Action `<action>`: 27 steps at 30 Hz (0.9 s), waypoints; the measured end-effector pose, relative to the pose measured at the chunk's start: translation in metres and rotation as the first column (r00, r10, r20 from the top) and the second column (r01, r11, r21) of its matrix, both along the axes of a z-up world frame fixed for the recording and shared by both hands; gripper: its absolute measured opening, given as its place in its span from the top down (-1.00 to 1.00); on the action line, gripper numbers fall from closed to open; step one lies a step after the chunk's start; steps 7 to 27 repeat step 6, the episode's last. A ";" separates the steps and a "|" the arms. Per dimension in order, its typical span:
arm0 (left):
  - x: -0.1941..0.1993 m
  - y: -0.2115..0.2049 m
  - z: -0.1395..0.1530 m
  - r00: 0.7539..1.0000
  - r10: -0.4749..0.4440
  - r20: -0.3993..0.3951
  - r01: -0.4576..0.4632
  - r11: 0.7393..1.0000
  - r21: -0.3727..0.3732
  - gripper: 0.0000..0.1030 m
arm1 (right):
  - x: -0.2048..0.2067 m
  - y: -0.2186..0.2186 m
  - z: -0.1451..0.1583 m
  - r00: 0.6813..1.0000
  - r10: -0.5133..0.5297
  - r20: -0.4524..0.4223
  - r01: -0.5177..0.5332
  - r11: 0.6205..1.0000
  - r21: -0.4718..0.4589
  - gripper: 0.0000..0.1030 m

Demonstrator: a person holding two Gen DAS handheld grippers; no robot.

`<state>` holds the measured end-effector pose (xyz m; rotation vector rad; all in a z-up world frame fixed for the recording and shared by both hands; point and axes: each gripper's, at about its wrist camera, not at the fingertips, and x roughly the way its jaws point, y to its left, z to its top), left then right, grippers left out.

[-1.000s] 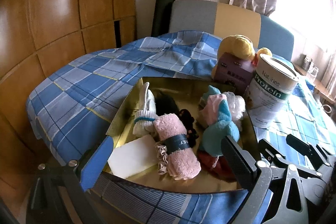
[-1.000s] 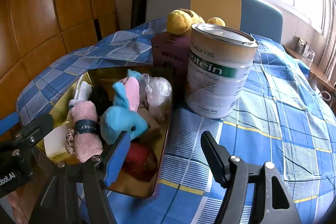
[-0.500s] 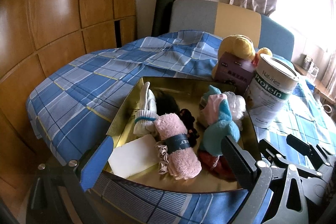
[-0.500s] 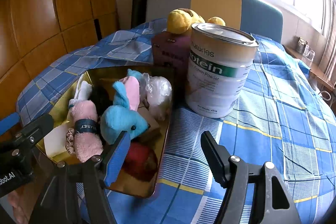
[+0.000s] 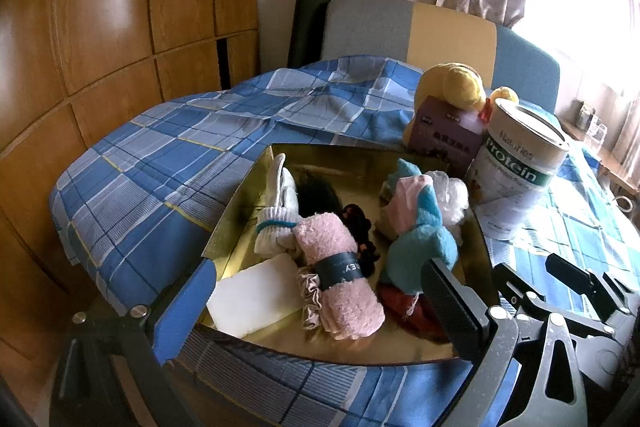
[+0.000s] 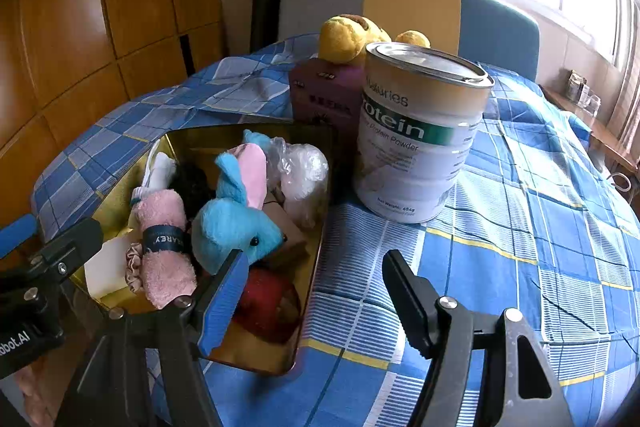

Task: Organize soft objects

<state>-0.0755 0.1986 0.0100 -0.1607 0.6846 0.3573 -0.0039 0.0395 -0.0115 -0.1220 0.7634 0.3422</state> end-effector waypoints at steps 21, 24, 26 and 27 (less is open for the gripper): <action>0.000 0.001 -0.001 1.000 -0.007 -0.001 0.007 1.000 -0.008 -0.99 | 0.000 -0.007 0.002 1.000 -0.019 0.009 0.019 1.000 0.017 -0.37; 0.000 0.001 -0.001 1.000 -0.007 -0.001 0.007 1.000 -0.008 -0.99 | 0.000 -0.007 0.002 1.000 -0.019 0.009 0.019 1.000 0.017 -0.37; 0.000 0.001 -0.001 1.000 -0.007 -0.001 0.007 1.000 -0.008 -0.99 | 0.000 -0.007 0.002 1.000 -0.019 0.009 0.019 1.000 0.017 -0.37; 0.000 0.001 -0.001 1.000 -0.007 -0.001 0.007 1.000 -0.008 -0.99 | 0.000 -0.007 0.002 1.000 -0.019 0.009 0.019 1.000 0.017 -0.37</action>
